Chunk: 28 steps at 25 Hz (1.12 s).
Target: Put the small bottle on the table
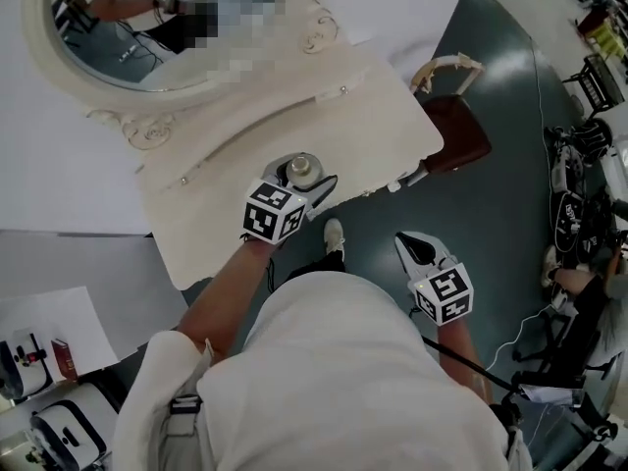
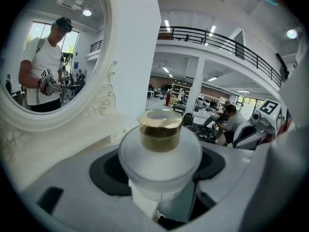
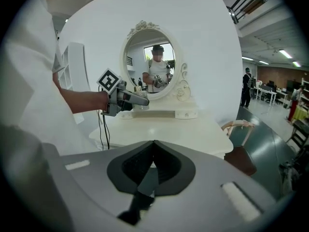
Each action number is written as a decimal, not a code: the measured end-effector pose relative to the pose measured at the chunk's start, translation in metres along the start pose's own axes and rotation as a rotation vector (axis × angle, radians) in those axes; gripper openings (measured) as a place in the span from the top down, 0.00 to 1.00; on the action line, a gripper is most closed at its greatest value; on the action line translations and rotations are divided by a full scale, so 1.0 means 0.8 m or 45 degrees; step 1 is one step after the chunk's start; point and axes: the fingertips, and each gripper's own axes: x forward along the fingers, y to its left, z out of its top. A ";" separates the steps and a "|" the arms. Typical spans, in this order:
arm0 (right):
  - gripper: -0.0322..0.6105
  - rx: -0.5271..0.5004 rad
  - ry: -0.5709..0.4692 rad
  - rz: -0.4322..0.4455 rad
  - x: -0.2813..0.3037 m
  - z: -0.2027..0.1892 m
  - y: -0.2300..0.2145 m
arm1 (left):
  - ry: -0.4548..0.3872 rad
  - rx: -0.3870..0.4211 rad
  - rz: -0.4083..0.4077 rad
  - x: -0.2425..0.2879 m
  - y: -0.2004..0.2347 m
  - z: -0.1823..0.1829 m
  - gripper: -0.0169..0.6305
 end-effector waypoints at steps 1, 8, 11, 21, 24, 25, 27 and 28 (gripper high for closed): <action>0.95 0.001 0.003 -0.011 0.005 0.011 -0.014 | -0.003 -0.002 0.008 0.013 0.015 0.010 0.45; 0.95 -0.041 0.073 -0.025 0.067 0.083 -0.109 | -0.031 -0.029 0.082 0.095 0.125 0.069 0.45; 0.95 -0.041 0.076 -0.006 0.105 0.102 -0.130 | -0.037 -0.029 0.130 0.123 0.176 0.084 0.45; 0.95 -0.089 0.132 0.114 0.158 0.142 -0.208 | -0.044 -0.133 0.393 0.198 0.301 0.113 0.45; 0.95 -0.150 0.155 0.166 0.162 0.157 -0.236 | -0.038 -0.182 0.489 0.216 0.326 0.112 0.45; 0.95 -0.158 0.159 0.178 0.164 0.161 -0.247 | -0.038 -0.194 0.519 0.222 0.335 0.112 0.45; 0.95 -0.168 0.171 0.197 0.166 0.166 -0.271 | -0.036 -0.213 0.574 0.235 0.352 0.115 0.45; 0.95 -0.172 0.179 0.205 0.167 0.167 -0.283 | -0.034 -0.222 0.599 0.242 0.359 0.116 0.45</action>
